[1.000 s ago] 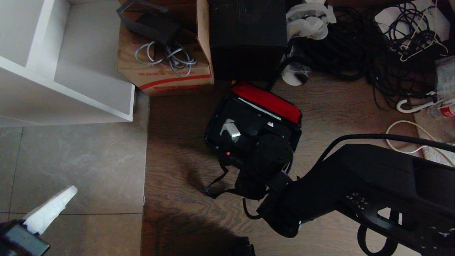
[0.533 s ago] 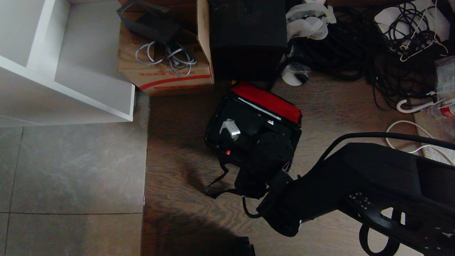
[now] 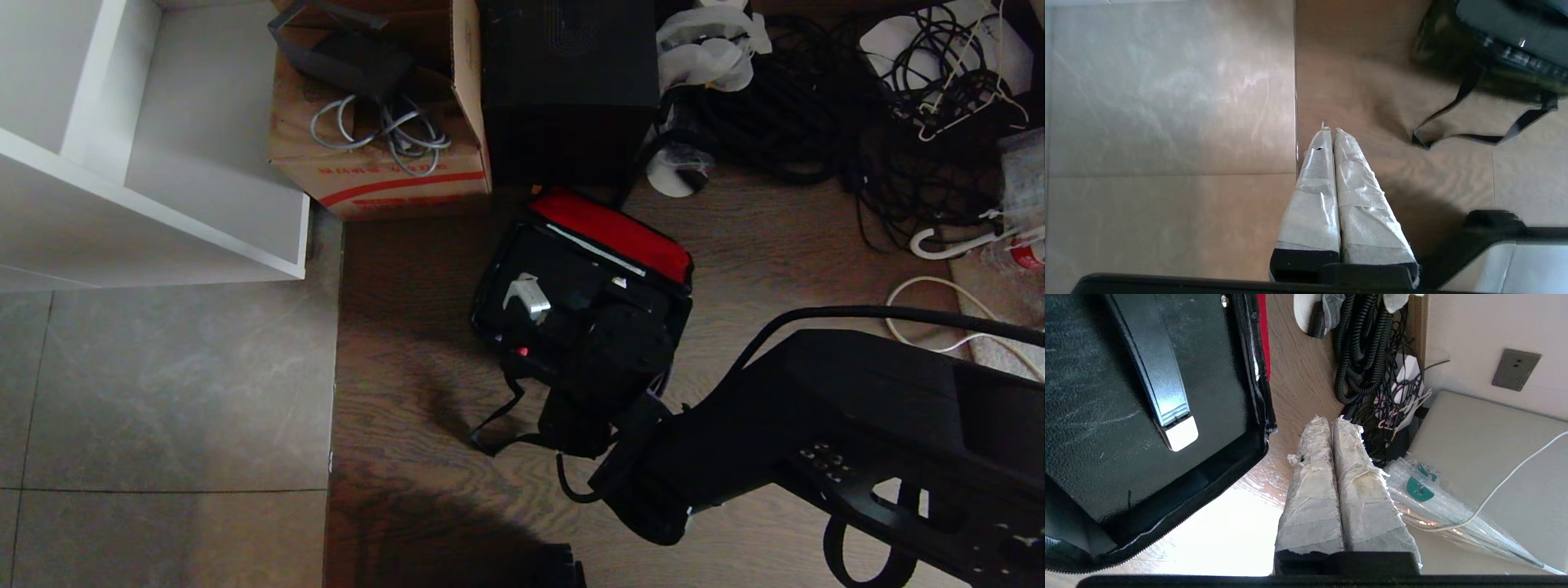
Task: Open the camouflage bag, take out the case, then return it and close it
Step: Lift the black box
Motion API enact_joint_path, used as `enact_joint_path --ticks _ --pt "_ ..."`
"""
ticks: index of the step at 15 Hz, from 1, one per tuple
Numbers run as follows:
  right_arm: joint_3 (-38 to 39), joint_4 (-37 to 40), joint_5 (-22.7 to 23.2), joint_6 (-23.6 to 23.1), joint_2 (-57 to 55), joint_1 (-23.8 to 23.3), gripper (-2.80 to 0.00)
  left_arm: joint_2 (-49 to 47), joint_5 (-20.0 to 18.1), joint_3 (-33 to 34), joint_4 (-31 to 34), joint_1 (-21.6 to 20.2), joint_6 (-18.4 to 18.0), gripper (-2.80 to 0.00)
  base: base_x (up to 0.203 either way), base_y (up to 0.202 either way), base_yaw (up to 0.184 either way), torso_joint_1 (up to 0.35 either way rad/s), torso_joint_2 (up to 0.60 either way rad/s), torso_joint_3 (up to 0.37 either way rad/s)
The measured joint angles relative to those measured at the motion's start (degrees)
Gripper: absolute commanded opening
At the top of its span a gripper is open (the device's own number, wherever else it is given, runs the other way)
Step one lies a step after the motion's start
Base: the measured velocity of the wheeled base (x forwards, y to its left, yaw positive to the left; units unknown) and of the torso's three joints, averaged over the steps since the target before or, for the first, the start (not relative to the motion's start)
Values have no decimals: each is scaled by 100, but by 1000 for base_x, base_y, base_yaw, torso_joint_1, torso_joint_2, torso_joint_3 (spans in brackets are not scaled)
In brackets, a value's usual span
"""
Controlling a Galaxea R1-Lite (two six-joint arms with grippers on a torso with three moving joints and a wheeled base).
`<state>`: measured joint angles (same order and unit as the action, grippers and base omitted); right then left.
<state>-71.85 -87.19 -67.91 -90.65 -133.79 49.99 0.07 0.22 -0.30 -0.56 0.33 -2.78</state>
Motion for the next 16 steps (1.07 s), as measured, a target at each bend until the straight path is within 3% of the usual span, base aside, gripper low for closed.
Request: enact_joint_path --ticks 5,9,16 --pt "-22 0 -2 38 -44 0 -280 15 -15 30 -11 2 -27 -280 0 0 0 0 0 0" --pt "-15 -2 0 30 -20 0 -280 17 40 30 -45 2 338 -280 0 0 0 0 0 0" --pt "-44 1 -9 -11 -13 48 -280 17 44 30 -47 2 371 -280 0 0 0 0 0 0"
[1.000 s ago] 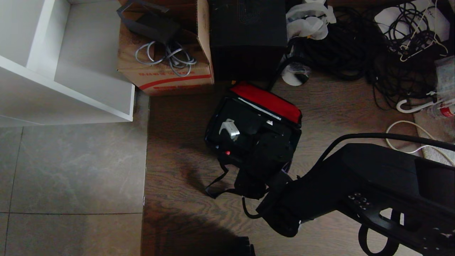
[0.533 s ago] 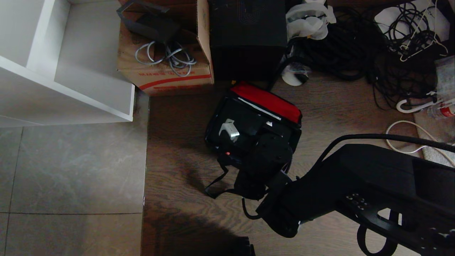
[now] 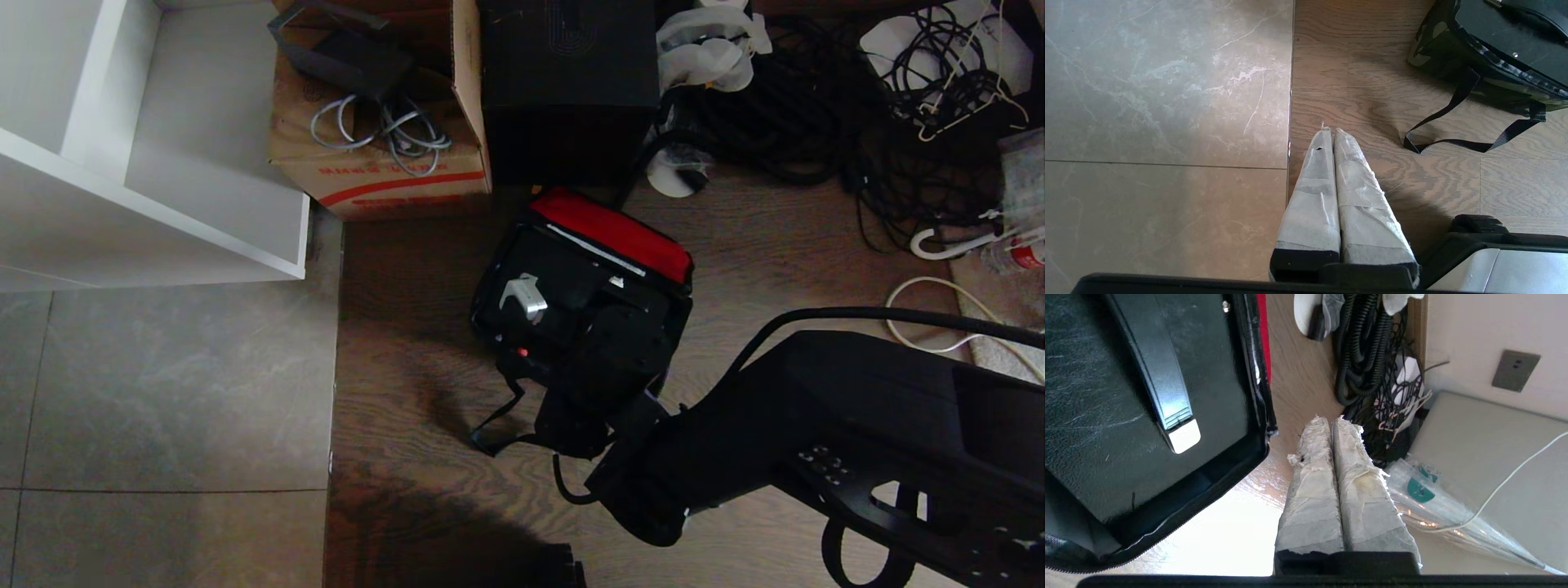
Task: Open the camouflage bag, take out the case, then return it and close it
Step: Lift the black box
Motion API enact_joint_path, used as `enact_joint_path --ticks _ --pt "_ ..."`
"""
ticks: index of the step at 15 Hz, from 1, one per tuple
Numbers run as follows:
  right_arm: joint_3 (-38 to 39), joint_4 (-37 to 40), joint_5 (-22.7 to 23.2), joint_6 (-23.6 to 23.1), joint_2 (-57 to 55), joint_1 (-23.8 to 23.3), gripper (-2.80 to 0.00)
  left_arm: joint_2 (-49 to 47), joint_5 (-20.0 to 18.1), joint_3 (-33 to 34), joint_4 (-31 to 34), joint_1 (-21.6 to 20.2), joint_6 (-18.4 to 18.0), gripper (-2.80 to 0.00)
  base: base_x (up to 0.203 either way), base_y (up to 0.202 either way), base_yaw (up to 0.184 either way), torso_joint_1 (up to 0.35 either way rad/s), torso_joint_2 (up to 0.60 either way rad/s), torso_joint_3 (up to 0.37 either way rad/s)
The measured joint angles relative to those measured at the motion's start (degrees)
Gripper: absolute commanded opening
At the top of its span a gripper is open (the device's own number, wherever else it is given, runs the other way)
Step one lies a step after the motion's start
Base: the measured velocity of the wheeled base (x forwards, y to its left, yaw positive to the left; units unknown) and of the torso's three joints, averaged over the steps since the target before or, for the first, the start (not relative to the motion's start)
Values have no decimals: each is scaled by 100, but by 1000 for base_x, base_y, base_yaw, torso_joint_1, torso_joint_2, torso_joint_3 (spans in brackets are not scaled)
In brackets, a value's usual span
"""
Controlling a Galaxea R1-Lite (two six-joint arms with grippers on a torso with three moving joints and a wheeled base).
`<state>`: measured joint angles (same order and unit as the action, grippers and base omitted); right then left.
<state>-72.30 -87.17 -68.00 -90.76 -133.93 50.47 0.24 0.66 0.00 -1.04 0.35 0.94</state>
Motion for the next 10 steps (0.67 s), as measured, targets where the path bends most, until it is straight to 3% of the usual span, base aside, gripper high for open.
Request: enact_joint_path --ticks 8,9,10 --pt "-60 0 161 -54 -360 16 -280 -2 0 0 0 0 0 -280 0 0 0 0 0 0" --pt "-60 -1 174 -54 -421 16 0 -4 0 0 2 0 0 -280 0 0 0 0 0 0" --pt "-81 -1 181 -59 -479 16 0 -4 1 0 2 0 0 -280 0 0 0 0 0 0"
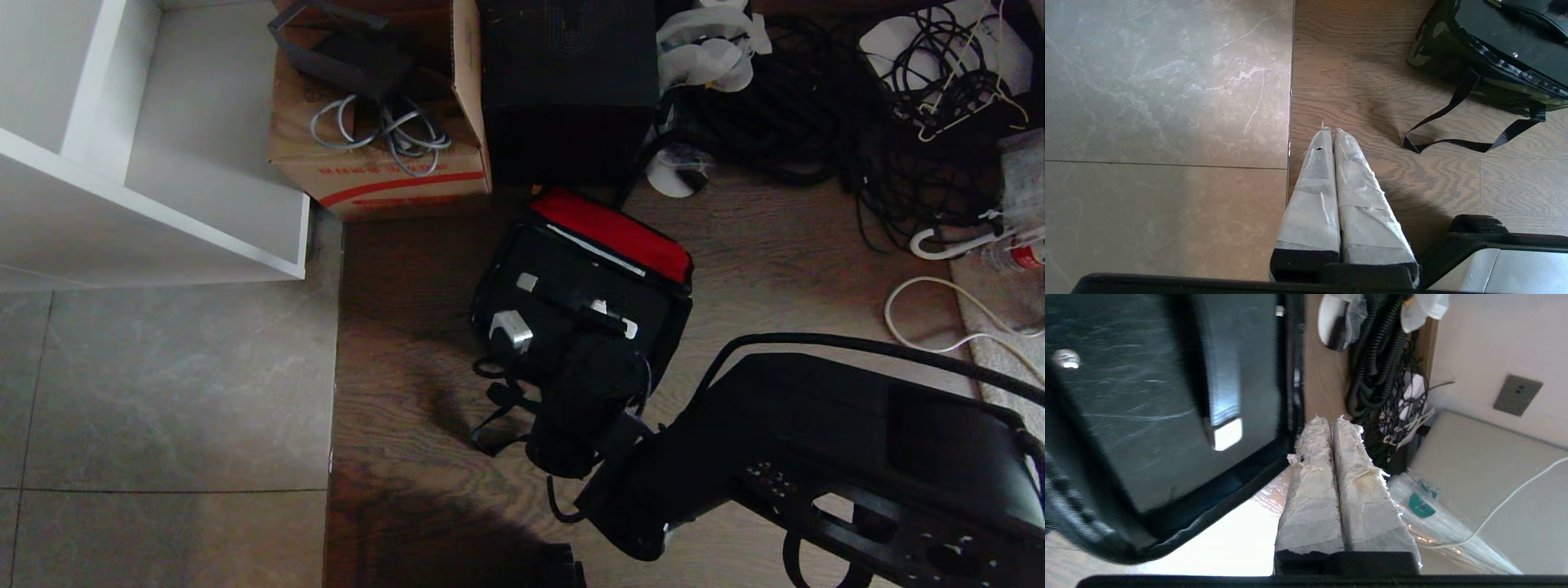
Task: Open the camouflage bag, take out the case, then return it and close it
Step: Lift the black box
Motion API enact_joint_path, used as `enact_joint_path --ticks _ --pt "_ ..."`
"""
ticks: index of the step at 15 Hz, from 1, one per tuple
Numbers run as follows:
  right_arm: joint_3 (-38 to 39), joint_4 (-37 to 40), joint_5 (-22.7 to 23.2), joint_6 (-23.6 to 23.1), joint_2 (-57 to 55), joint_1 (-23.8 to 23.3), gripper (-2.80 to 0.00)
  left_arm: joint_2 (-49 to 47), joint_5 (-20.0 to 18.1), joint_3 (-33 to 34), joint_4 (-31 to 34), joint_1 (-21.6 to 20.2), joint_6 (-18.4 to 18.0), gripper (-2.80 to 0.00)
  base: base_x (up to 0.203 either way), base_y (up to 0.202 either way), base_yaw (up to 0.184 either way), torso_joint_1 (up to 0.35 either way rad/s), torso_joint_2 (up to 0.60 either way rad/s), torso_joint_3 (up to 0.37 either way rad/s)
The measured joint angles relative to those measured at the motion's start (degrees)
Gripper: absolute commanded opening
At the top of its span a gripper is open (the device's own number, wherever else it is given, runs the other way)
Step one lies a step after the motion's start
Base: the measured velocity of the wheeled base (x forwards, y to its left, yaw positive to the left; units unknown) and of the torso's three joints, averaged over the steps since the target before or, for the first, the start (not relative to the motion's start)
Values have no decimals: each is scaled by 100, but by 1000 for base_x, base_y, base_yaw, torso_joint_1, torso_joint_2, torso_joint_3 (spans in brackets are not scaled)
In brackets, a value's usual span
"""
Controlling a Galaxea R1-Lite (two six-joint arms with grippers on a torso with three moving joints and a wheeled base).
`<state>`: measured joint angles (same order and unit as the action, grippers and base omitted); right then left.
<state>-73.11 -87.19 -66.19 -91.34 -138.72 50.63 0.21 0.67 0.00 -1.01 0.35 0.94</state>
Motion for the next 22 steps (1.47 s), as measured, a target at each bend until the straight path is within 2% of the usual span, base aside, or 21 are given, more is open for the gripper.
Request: enact_joint_path --ticks 5,9,12,17,22 --pt "-124 101 -57 14 -256 39 0 -2 -1 0 -2 0 7 -280 0 0 0 0 0 0" --pt "-505 91 -410 75 -499 6 0 -5 -1 0 -2 0 9 -280 0 0 0 0 0 0" --pt "-813 11 -384 107 -812 -39 0 -7 -1 0 -1 0 10 -280 0 0 0 0 0 0" --pt "-1839 0 -335 102 -1274 -200 0 -11 -1 0 0 0 10 -280 0 0 0 0 0 0" --pt "-2123 -5 -177 137 -1631 -469 0 -11 1 0 -2 0 7 -280 0 0 0 0 0 0"
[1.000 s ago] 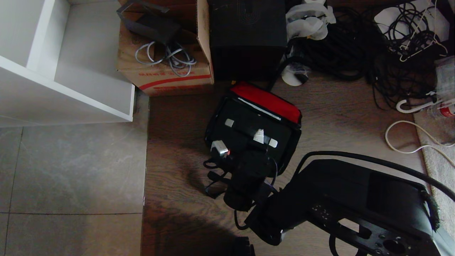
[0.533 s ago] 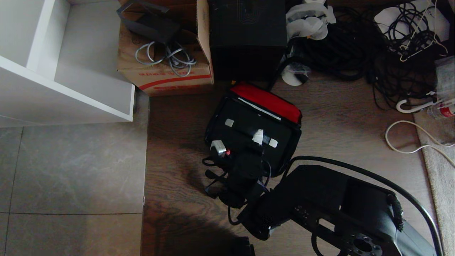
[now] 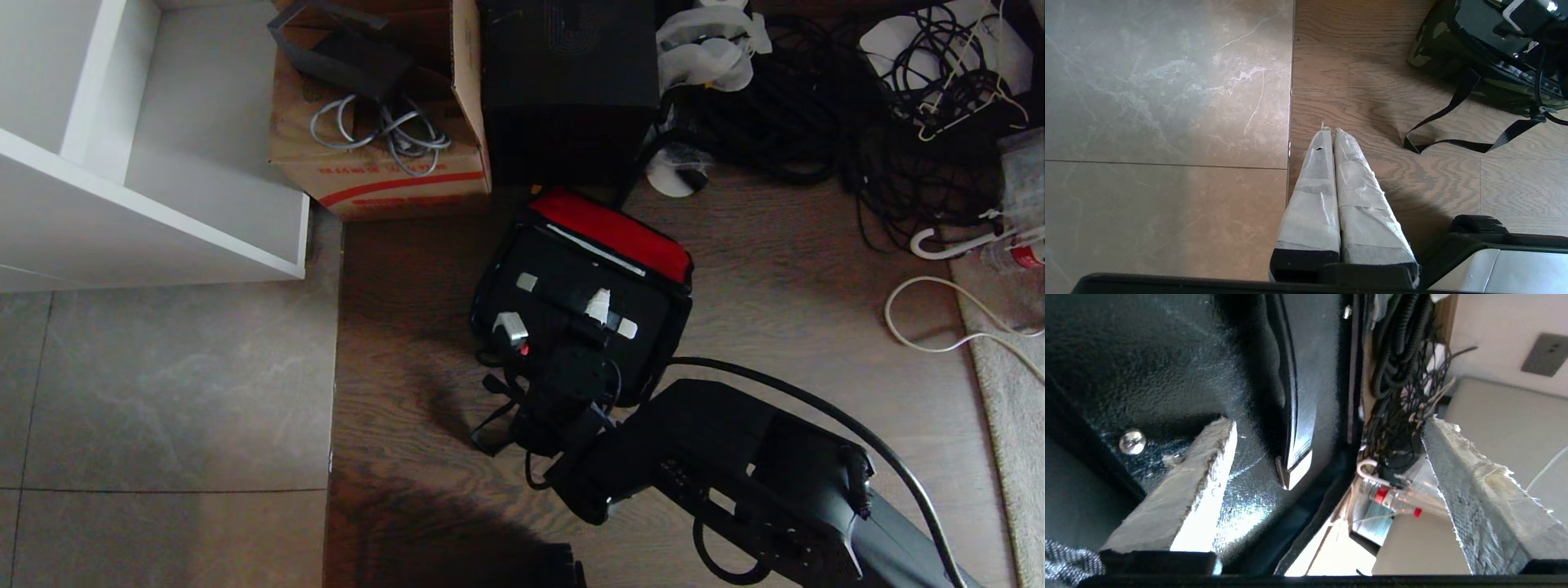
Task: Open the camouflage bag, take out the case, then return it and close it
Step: Lift the black box
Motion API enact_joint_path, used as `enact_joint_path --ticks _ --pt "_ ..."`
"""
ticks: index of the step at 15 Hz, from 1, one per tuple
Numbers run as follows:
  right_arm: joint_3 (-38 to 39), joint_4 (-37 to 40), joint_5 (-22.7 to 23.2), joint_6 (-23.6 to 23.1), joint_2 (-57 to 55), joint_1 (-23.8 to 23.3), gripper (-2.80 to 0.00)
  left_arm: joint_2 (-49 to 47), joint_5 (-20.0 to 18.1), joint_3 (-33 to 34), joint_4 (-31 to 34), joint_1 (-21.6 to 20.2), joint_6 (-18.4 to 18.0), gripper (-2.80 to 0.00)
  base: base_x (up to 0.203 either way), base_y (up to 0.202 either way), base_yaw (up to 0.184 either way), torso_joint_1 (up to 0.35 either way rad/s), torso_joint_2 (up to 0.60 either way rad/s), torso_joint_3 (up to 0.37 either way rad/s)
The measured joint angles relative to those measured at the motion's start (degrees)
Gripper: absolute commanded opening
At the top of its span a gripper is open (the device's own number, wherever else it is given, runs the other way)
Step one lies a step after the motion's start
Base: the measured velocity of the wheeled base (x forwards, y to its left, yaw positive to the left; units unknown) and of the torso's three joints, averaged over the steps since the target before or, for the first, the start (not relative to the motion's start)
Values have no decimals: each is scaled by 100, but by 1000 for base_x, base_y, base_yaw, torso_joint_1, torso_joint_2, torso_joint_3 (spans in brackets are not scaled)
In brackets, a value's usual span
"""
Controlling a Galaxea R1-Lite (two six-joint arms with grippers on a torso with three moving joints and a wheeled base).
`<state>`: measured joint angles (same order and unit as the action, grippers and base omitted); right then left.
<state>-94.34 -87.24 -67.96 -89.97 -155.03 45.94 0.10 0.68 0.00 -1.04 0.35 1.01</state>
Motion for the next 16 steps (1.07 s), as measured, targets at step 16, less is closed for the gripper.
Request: enact_joint_path --ticks 16 --pt "-1616 -10 445 -52 -595 -800 0 -2 0 0 0 0 2 -280 0 0 0 0 0 0"
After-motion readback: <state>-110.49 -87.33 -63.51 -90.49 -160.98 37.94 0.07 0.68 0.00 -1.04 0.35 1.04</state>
